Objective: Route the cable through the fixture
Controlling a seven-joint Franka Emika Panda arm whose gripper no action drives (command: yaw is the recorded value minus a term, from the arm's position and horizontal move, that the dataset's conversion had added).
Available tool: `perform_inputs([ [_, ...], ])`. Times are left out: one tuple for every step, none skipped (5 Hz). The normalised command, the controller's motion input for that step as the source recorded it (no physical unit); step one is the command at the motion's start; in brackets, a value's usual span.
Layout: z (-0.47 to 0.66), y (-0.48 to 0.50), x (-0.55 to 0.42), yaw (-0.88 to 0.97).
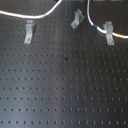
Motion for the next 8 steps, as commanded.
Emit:
perform_inputs([
  [0.0,0.0,0.0,-0.01],
  [0.21,-0.12,-0.229,0.0],
  [0.15,-0.025,-0.381,0.23],
  [0.04,0.119,-0.309,0.35],
  [0.0,0.11,-0.14,0.31],
  [0.15,-0.098,-0.089,-0.12],
  [0.21,-0.142,-0.059,-0.48],
  [0.17,-0.104,-0.081,-0.41],
])
